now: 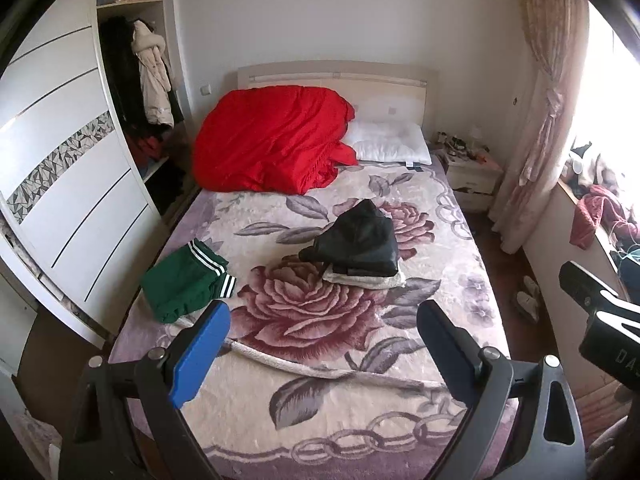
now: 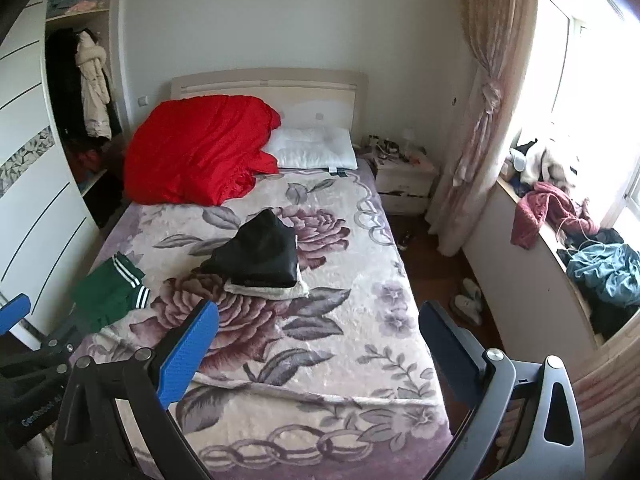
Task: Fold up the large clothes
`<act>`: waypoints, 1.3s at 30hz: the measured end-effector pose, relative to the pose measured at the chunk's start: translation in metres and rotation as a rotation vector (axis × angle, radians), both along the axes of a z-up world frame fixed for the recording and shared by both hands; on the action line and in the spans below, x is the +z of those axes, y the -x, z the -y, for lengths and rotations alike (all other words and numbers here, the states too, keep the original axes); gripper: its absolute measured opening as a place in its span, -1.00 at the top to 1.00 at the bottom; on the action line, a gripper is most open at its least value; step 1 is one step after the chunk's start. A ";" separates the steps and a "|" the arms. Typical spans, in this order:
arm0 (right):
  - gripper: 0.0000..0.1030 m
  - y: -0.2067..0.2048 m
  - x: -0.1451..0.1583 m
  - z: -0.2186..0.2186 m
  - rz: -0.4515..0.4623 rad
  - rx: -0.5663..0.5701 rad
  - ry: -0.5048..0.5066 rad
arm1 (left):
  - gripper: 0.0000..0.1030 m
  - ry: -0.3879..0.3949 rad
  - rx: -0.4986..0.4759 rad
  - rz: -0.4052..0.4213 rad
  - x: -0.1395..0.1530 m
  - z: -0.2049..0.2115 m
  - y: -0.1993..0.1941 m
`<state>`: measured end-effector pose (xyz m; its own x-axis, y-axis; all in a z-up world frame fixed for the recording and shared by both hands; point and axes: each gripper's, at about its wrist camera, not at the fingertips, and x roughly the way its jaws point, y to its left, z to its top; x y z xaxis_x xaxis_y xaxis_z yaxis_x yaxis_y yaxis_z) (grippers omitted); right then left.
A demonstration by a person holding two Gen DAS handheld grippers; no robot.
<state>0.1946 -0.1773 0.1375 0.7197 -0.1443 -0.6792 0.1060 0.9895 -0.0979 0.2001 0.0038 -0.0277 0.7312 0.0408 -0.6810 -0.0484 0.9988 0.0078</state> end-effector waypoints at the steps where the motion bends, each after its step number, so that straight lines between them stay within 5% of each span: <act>1: -0.97 0.002 0.002 -0.001 0.001 0.004 -0.001 | -0.85 -0.001 0.003 0.003 0.002 0.000 0.003; 39: -1.00 0.017 0.044 -0.003 0.063 0.038 -0.017 | -0.87 0.002 0.036 0.084 0.022 0.002 0.030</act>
<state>0.1775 -0.1741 0.1811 0.7661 -0.1045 -0.6342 0.0736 0.9945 -0.0749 0.1702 0.0018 -0.0054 0.7838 0.0668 -0.6174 -0.0845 0.9964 0.0006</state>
